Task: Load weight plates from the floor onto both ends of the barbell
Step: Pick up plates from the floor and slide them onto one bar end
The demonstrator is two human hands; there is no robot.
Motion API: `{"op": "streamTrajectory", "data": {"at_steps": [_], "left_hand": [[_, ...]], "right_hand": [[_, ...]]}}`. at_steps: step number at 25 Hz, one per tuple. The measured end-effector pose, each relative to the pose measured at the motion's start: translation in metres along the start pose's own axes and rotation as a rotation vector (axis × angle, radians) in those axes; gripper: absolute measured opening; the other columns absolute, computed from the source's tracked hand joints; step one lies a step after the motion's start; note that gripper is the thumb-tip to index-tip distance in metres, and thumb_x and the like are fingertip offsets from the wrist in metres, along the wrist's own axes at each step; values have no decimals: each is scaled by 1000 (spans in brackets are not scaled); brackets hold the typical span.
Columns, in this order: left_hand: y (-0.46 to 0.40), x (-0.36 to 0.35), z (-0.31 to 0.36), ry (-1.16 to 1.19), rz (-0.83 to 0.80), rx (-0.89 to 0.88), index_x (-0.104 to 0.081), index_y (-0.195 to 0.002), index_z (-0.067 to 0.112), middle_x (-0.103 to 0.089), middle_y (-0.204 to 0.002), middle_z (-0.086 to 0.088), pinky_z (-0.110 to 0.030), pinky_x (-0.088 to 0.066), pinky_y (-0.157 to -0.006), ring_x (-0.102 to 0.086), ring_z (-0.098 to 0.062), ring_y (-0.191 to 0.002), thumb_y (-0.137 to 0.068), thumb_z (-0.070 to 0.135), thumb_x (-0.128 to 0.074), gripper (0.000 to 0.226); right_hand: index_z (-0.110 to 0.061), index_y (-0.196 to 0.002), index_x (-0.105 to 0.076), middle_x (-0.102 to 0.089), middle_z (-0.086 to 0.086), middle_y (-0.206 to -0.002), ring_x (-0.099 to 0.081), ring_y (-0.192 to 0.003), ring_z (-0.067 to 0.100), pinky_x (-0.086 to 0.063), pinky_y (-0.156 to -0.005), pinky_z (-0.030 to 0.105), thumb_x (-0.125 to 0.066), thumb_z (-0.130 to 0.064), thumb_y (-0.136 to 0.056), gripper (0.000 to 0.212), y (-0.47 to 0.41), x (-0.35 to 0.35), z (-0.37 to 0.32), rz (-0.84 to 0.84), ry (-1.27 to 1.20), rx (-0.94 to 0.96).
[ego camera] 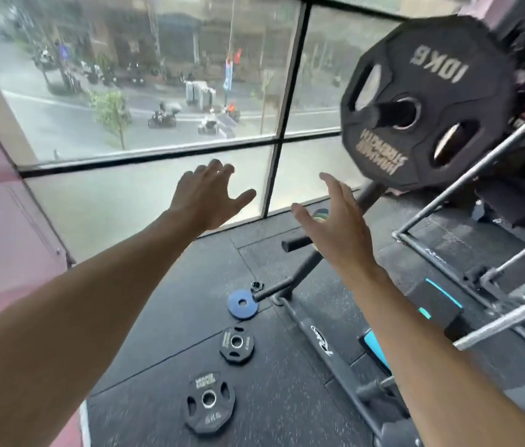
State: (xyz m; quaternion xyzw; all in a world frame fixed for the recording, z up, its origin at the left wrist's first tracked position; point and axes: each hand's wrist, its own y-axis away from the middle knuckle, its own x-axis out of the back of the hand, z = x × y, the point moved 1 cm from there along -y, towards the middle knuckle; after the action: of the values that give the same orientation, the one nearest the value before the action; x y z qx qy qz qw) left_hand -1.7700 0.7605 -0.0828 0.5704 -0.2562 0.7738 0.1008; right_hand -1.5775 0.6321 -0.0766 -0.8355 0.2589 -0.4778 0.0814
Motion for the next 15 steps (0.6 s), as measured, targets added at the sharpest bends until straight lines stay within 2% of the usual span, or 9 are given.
{"op": "streamTrajectory", "data": {"at_steps": [4, 9, 15], "left_hand": [[0, -64, -73, 9, -113, 125, -54, -135, 11, -56, -134, -12, -46, -46, -91, -57, -34, -116, -92, 67, -45, 72], [31, -163, -140, 7, -272, 263, -50, -137, 10, -53, -135, -13, -45, -46, -90, -54, -34, -120, -93, 65, -46, 71], [113, -360, -178, 43, -496, 499, -50, -134, 12, -53, -132, -12, -47, -45, -94, -53, -35, -121, -89, 65, -50, 69]], "right_hand": [[-25, -149, -37, -44, 4, -145, -41, -133, 28, -46, -96, 48, -60, -55, -89, 71, -14, -96, 4, -157, 42, -76], [-24, -148, -39, -48, 6, -143, -46, -131, 31, -45, -97, 48, -63, -59, -86, 74, -7, -218, 28, -351, 44, -120], [-24, -147, -41, -48, 3, -144, -45, -133, 27, -42, -99, 45, -63, -59, -85, 75, 62, -401, 129, -568, 46, -202]]}}
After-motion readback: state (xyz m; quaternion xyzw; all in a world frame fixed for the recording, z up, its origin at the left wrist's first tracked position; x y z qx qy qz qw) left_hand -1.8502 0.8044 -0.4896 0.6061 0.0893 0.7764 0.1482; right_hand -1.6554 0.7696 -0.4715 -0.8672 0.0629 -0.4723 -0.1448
